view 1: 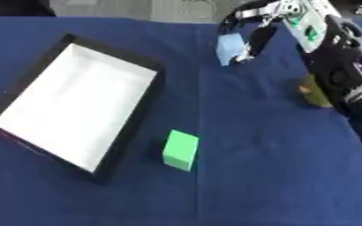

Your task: Pick up objects on the table and place them in the box.

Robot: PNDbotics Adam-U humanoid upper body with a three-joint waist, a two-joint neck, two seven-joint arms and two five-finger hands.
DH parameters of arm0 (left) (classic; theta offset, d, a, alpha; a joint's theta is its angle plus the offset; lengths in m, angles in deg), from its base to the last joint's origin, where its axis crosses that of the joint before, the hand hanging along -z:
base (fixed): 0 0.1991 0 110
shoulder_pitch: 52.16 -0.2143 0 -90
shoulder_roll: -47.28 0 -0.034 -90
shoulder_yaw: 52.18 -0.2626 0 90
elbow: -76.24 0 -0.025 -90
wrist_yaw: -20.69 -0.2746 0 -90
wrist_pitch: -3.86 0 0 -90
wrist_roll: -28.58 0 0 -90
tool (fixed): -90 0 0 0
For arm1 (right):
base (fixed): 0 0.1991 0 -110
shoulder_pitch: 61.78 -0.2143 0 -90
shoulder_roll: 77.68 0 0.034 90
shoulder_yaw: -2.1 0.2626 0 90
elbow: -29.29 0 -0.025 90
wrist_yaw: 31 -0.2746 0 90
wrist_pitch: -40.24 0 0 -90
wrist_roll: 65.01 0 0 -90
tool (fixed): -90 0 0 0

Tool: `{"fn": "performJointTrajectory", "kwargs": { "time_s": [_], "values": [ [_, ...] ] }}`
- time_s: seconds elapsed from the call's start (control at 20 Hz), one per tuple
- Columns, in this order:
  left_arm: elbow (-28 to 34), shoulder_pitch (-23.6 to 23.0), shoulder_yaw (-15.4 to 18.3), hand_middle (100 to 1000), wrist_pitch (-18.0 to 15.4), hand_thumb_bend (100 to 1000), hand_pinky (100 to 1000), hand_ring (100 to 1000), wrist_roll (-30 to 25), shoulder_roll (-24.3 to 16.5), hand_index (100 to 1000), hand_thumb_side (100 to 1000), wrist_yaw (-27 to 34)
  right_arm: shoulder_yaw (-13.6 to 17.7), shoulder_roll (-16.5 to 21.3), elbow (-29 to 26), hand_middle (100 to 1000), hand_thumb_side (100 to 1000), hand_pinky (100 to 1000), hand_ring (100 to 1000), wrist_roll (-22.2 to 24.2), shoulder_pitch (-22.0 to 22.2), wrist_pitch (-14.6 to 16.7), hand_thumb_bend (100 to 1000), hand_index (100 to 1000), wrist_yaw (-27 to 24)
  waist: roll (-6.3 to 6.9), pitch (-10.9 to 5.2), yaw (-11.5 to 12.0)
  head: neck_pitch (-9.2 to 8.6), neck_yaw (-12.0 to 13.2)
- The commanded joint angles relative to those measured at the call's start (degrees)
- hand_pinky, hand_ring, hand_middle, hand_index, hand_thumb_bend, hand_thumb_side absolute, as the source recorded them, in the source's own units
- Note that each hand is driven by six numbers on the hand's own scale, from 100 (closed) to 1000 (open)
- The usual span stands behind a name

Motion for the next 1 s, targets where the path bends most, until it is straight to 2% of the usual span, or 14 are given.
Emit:
{"fn": "performJointTrajectory", "kwargs": {
  "time_s": [0.05, 0.2, 0.35, 0.55, 1.0],
  "values": [
    [0.98, 0.51, 0.82, 871, -0.06, 626, 652, 789, -0.05, -1.11, 891, 618, -0.05, 0.72, 1.09, -0.28, 790, 246, 920, 897, -1.38, -1.04, -0.77, 412, 867, 0.32, -0.50, -0.07, 0.13, -0.83, -0.23],
    [1.03, 0.54, 0.78, 871, -0.09, 624, 653, 789, -0.19, -1.10, 890, 620, -0.12, 0.82, 1.02, -0.08, 756, 227, 915, 885, -2.22, -0.98, -1.48, 389, 849, 0.42, -0.52, 0.07, 0.20, -0.95, -0.53],
    [0.99, 0.45, 0.81, 871, -0.08, 622, 653, 789, -0.23, -1.08, 884, 619, -0.16, 0.67, 1.01, 0.09, 705, 145, 908, 862, -2.27, -0.91, -1.69, 356, 827, 0.40, -0.50, 0.08, 0.21, -0.76, -0.57],
    [1.12, 0.51, 0.78, 872, -0.17, 619, 653, 790, -0.35, -1.02, 884, 620, -0.42, 0.59, 1.04, 0.05, 699, 100, 906, 850, -2.03, -0.81, -1.58, 383, 825, 0.78, -0.53, 0.10, 0.31, -0.95, -0.81],
    [1.40, 0.49, 0.85, 871, -0.25, 613, 653, 790, -0.58, -0.94, 883, 622, -0.88, 0.65, 1.60, -0.22, 682, 100, 900, 834, -1.93, -0.01, -1.06, 395, 816, 1.23, -0.58, 0.49, 0.63, -2.04, -1.19]
  ]
}}
